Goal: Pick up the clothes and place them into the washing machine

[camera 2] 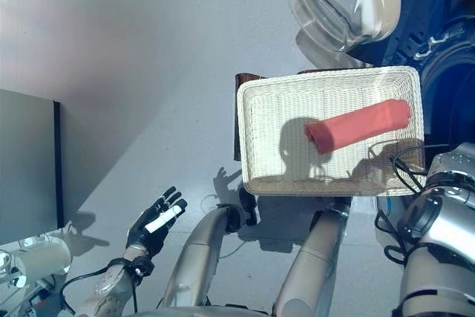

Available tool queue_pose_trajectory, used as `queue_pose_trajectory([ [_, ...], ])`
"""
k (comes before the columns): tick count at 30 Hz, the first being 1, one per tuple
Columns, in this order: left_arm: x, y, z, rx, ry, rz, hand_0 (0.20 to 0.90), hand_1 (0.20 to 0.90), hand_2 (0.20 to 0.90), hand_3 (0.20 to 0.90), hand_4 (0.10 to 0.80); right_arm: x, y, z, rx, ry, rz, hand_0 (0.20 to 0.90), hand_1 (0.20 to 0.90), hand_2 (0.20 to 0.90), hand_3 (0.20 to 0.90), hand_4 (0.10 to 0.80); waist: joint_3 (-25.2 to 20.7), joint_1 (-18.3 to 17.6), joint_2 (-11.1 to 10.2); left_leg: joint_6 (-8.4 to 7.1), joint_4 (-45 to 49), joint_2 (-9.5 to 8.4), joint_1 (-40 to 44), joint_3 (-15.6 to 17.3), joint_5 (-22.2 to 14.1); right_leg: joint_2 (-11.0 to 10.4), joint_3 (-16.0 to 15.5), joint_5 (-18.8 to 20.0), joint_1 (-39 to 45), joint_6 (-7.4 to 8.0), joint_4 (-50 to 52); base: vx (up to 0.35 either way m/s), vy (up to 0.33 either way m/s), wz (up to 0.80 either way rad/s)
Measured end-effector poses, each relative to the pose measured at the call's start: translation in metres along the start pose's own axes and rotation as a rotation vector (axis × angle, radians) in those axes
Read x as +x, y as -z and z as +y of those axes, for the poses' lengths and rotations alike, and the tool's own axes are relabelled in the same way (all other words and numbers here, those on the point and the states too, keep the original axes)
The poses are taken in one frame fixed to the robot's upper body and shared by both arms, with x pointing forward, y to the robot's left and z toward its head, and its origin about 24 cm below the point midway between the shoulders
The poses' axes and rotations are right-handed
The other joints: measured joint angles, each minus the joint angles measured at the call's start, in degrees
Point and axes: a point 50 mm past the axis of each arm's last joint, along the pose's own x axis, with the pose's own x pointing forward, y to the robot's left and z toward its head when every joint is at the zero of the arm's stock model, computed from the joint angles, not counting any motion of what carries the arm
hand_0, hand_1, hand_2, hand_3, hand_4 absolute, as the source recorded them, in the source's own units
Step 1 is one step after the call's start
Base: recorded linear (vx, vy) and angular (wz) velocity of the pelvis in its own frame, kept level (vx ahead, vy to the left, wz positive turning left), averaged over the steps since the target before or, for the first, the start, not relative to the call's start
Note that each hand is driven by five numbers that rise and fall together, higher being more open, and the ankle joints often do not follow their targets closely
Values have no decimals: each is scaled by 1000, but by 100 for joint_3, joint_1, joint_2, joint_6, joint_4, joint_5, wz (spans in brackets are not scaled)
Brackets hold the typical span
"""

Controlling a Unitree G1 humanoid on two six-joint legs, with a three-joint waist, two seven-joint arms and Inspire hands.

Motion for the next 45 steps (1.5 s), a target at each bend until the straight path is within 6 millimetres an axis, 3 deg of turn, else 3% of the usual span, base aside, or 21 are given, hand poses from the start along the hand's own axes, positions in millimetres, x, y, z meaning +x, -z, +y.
queue_pose_trajectory([
  [5,0,1,-1,-2,17,3,900,900,900,900,800,1,15,-13,-83,-64,15,900,900,900,900,800,-107,-6,-13,-50,-416,-54,252,-43,183,0,-115,110,275,-40,-377,34,39,2],
  [11,0,-1,-2,-3,28,-12,900,900,900,900,800,4,35,-44,-339,-90,31,900,900,900,900,800,-193,-31,-50,-60,-405,-57,325,-168,196,1,-245,115,469,-41,-404,4,-9,5],
  [15,-2,-1,2,-4,14,-19,900,900,900,900,800,-3,53,-53,-521,-218,19,900,900,900,900,800,-178,-34,-209,-62,-371,-46,305,-169,193,14,-253,140,466,-80,-484,-2,3,-3],
  [20,-3,-3,5,-4,10,-28,900,900,900,900,800,-15,74,-65,-867,-396,-17,900,900,900,900,800,-146,-38,-393,-46,-259,29,189,-173,180,98,-255,172,458,-121,-595,-25,-7,-4],
  [25,-8,-11,18,-7,-35,-75,900,900,900,900,800,-36,98,-70,-1323,-731,-135,900,900,900,900,800,-18,-70,-587,-42,-192,56,189,-167,137,109,-253,198,460,-127,-586,-13,-10,-4],
  [31,-10,-19,26,21,-49,-104,900,900,900,900,800,-64,122,-84,-1887,-1188,-434,900,900,900,900,800,35,-36,-662,-77,-179,138,186,-167,106,181,-260,198,457,-128,-560,-1,-15,-2],
  [36,-13,-26,28,83,-8,-118,900,900,900,900,800,-68,116,-78,-2244,-1468,-848,900,900,900,900,800,67,-35,-669,-81,-166,137,130,-190,95,183,-265,197,440,-128,-566,-1,-4,2],
  [43,-16,-36,31,129,6,-135,900,900,900,900,800,-60,106,-70,-2471,-1518,-1138,900,900,900,900,800,124,-38,-665,-74,-78,139,12,-212,69,193,-269,202,344,-126,-549,-3,0,0],
  [44,-16,-36,31,130,6,-135,900,900,900,900,800,-59,106,-70,2464,1496,1164,900,900,900,900,800,146,-40,-664,-70,-72,139,8,-213,63,192,-269,203,348,-126,-550,0,0,0],
  [45,-16,-37,31,132,9,-136,900,900,900,900,800,-57,105,-71,2408,1450,1163,900,900,900,900,800,167,-44,-663,-67,-66,137,8,-213,61,190,-269,203,352,-126,-550,0,0,0],
])
